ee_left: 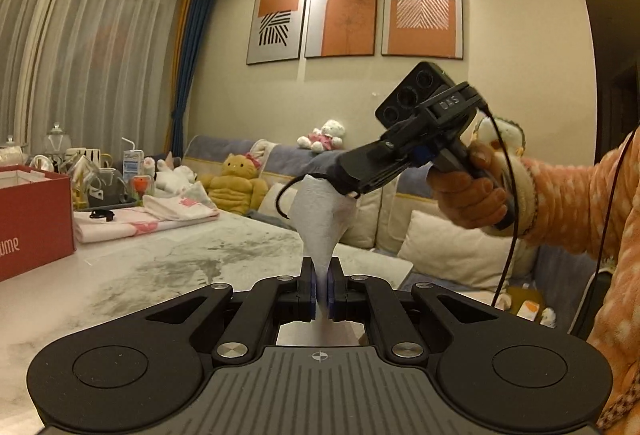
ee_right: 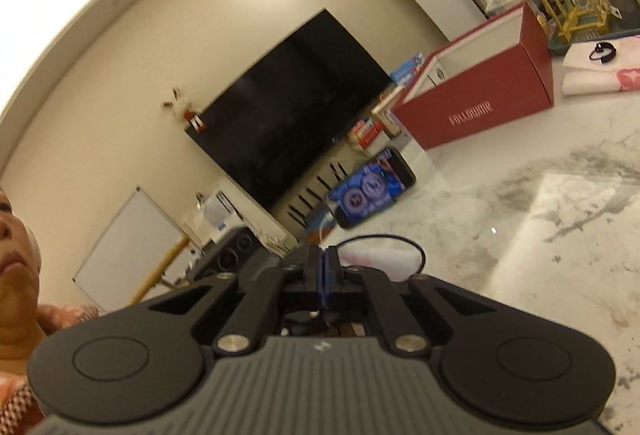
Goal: Fold shopping bag
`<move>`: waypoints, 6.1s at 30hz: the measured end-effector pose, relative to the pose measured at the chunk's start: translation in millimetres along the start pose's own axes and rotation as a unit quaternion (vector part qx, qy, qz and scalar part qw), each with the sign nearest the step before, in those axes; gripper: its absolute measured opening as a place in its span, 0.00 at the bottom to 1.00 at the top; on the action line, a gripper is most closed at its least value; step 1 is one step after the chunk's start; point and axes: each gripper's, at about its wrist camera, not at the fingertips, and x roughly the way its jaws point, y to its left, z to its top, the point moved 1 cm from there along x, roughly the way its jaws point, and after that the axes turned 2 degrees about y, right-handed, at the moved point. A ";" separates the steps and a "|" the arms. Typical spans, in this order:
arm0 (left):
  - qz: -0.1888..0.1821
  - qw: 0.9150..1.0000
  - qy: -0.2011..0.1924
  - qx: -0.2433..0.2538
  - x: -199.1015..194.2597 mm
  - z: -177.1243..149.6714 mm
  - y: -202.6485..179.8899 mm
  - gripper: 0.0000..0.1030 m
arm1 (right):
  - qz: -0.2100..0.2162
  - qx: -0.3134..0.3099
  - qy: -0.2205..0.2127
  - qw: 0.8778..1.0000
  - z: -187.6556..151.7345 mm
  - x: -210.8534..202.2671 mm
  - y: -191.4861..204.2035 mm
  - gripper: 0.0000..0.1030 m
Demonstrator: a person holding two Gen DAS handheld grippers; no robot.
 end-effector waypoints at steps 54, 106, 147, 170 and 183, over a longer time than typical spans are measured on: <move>-0.093 0.989 -0.111 0.029 -7.6 2.7 -2.1 0.05 | -0.101 -0.067 -0.037 0.992 -18.3 -29.1 35.1 0.09; -0.127 0.950 -0.286 -0.019 -11.1 -9.0 25.9 0.05 | 0.023 -0.182 -0.153 0.971 -45.7 -36.6 69.7 0.52; -0.179 0.950 -0.248 -0.057 -6.9 -19.7 38.7 0.09 | -0.066 -0.270 -0.178 0.944 -74.5 -43.9 111.5 0.21; -0.209 0.943 -0.253 0.056 -31.9 5.5 8.7 0.10 | -0.099 -0.196 -0.036 0.975 -44.6 -36.0 134.0 0.01; -0.162 0.928 -0.335 0.005 -28.7 5.9 18.9 0.10 | 0.053 -0.138 -0.062 0.987 -46.8 -27.0 109.1 0.01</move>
